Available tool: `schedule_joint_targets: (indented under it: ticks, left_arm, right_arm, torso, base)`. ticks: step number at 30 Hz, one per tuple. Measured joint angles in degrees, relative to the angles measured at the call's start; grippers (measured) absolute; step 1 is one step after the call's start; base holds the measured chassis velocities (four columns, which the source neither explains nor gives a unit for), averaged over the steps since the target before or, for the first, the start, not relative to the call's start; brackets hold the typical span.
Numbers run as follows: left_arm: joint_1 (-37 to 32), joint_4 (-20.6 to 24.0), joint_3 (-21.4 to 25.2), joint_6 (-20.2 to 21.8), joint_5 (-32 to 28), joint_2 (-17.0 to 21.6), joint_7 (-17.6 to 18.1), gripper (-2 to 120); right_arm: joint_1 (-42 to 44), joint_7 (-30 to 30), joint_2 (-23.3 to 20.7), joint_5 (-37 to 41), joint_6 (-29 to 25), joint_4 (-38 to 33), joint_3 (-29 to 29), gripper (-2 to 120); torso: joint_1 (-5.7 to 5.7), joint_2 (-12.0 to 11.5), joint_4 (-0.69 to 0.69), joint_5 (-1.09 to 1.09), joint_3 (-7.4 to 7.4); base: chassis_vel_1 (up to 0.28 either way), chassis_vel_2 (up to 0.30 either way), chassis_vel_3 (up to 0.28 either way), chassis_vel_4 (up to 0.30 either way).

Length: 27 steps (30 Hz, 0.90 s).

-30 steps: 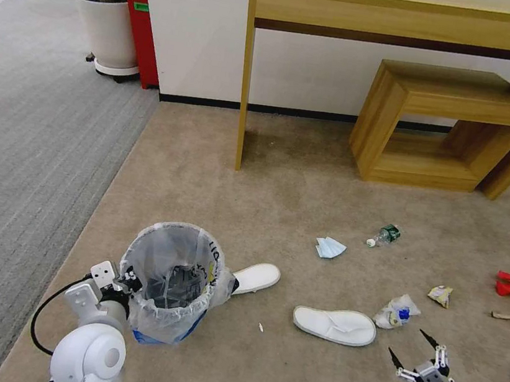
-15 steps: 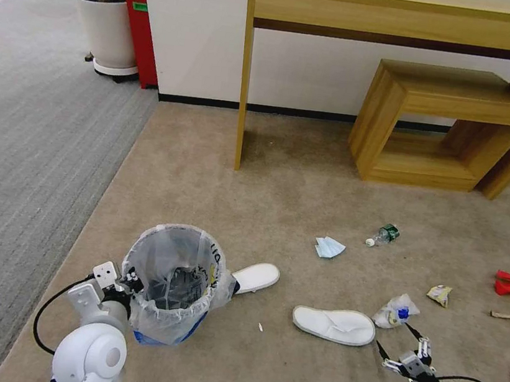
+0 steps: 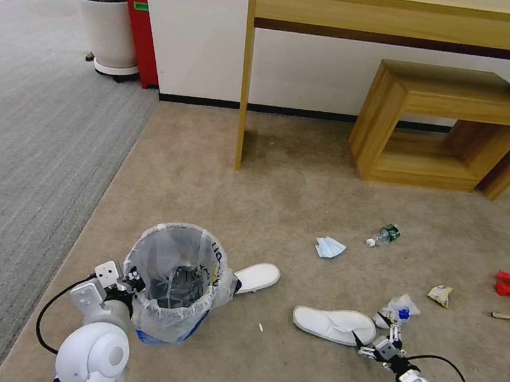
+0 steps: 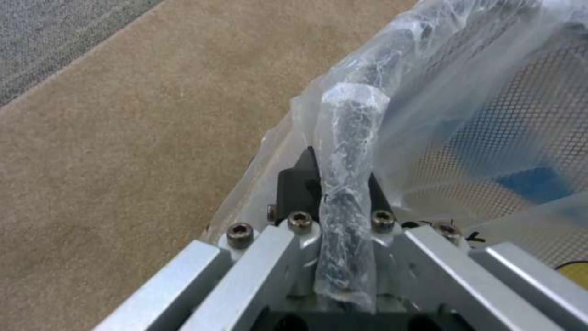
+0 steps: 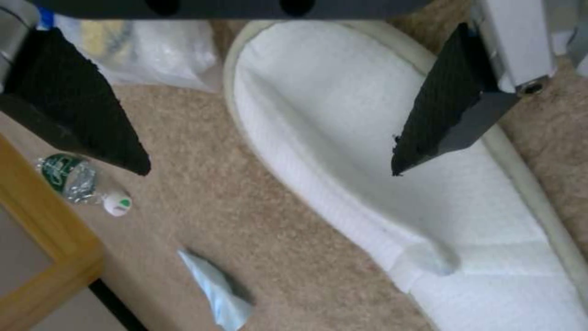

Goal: Pick up the trash bin and place the garbage on the floor into it.

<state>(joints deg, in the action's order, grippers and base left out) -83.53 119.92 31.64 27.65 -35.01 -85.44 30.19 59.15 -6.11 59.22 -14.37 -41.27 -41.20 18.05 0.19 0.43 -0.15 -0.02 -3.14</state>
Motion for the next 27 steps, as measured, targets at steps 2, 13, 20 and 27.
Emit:
schedule_joint_targets:
  ticks: [2, 13, 20, 27]
  left_arm:
    - [-0.01, -0.03, 0.00, -0.06, 0.17, -0.15, 0.00, 1]
    - [0.02, -0.42, 0.03, -0.83, 1.12, -0.82, -0.04, 1]
    - [0.05, -0.80, 0.04, -1.36, 1.60, -0.85, -0.19, 1]
    - [0.14, -0.97, -0.24, -1.62, 1.76, -0.83, -0.19, 1]
  right_arm:
    - [-0.82, -0.19, 0.54, -0.46, -0.35, 1.16, -0.40, 100]
    - [-3.62, -0.33, 4.10, -2.09, -1.13, 4.56, -2.25, 98]
    - [-3.54, -0.40, 3.90, -2.20, -1.64, 4.44, -1.97, 69]
    - [-3.25, -0.33, 3.25, -1.82, -1.90, 3.67, -1.49, 44]
  torso:
    - [0.00, 0.00, 0.00, 0.02, 0.00]
    - [0.00, 0.00, 0.01, 0.00, 0.00]
    - [0.00, 0.00, 0.02, 0.03, 0.00]
    - [0.00, 0.00, 0.01, 0.02, 0.00]
  base:
    - [0.000, 0.000, 0.000, 0.000]
    - [0.000, 0.000, 0.000, 0.000]
    - [0.000, 0.000, 0.000, 0.000]
    - [0.000, 0.000, 0.000, 0.000]
